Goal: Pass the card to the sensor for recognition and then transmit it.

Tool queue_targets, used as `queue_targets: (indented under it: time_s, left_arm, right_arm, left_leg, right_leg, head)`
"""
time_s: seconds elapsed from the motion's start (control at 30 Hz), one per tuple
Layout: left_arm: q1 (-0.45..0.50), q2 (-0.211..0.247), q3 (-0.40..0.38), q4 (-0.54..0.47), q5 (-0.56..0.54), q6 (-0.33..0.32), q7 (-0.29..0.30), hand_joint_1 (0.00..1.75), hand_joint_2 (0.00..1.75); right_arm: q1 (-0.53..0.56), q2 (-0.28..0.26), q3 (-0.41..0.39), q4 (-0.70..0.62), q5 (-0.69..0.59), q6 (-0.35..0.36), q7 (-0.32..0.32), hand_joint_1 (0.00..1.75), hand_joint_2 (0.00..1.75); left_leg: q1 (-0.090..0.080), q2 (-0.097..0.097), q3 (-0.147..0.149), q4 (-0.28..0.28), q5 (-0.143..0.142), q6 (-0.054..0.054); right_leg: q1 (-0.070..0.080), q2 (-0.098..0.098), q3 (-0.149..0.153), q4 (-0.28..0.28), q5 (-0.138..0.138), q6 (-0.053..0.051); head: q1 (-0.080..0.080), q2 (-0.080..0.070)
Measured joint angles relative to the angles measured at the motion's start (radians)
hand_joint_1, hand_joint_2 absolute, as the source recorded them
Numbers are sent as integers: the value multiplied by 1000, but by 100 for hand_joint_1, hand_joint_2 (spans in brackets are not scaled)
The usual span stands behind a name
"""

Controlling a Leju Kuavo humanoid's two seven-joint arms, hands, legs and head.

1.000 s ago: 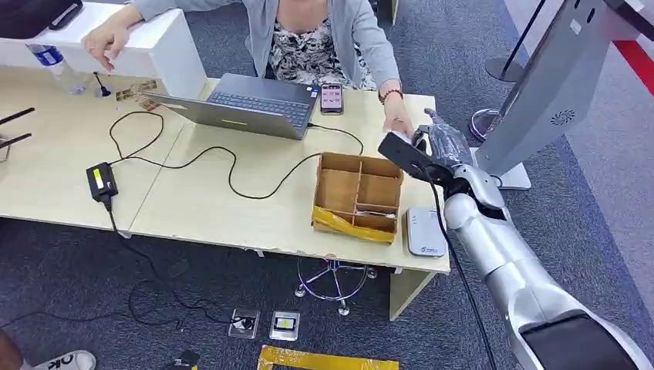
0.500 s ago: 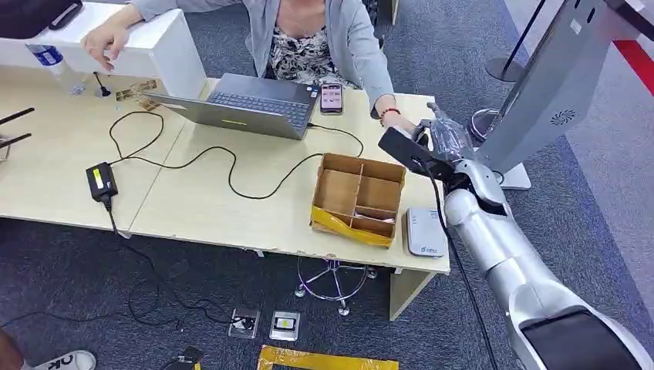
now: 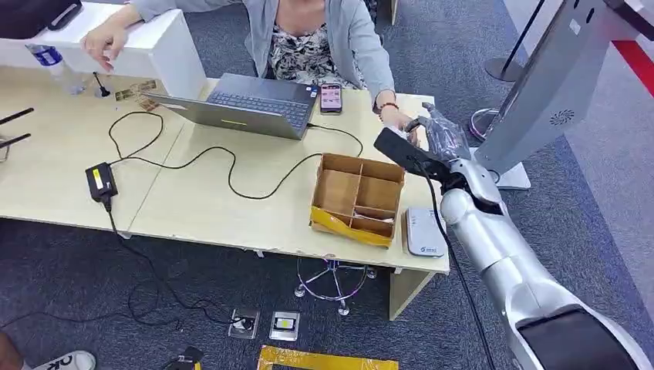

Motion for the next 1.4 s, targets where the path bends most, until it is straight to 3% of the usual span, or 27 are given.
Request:
queue_targets:
  time_s: [0.33, 0.5, 0.57, 0.67, 0.8, 0.83, 1.07, 1.4]
  left_arm:
    - [0, -1, -3, 0, 1, 2, 6, 0, 0]
    - [3, -1, -7, 0, 8, 5, 6, 0, 0]
    - [7, -1, -8, 0, 16, 5, 6, 0, 0]
    - [16, 0, -8, 0, 28, 6, 6, 0, 0]
    - [38, 0, -8, 0, 44, 13, 5, 0, 0]
    - [43, 0, -8, 0, 48, 16, 3, 0, 0]
    - [56, 0, -7, 0, 81, 37, -18, 0, 0]
    - [60, 0, -6, 0, 101, 48, -29, 0, 0]
  right_arm:
    - [0, 7, -4, 3, 13, -13, 8, 0, 0]
    - [1, 2, -29, -4, 16, -71, 19, 0, 0]
    - [4, -8, -38, -19, 26, -82, 20, 0, 0]
    - [28, -30, -57, -60, 68, -176, -5, 0, 0]
    - [89, -78, -85, -173, 103, -155, 41, 0, 0]
    - [108, -92, -92, -207, 107, -142, 57, 0, 175]
    - [276, -209, -143, -517, 103, -95, 146, 0, 175]
    - [480, -315, -146, -925, 87, 20, 280, 0, 175]
  left_leg:
    - [0, 0, 0, 0, 0, 0]
    - [0, 0, 0, 0, 0, 0]
    - [0, 0, 0, 0, 0, 0]
    - [0, 0, 1, 0, 0, 0]
    - [0, 0, 1, 0, 0, 0]
    - [0, 0, 1, 0, 0, 0]
    - [0, 0, 1, 0, 0, 0]
    - [0, 1, 2, 0, -1, -1]
  right_leg:
    - [0, 0, 0, 0, 0, 0]
    - [0, 0, 0, 0, 0, 0]
    - [0, 0, 0, 0, 0, 0]
    - [0, 0, 0, 0, 0, 0]
    - [0, 0, 0, -1, 0, 0]
    - [0, 0, 0, -1, 0, 0]
    - [0, -1, 1, -1, 0, 0]
    - [0, 0, 1, -1, 0, 0]
  head:
    - [0, 0]
    - [0, 0]
    - [0, 0]
    - [0, 0]
    - [0, 0]
    - [0, 0]
    - [0, 0]
    - [0, 0]
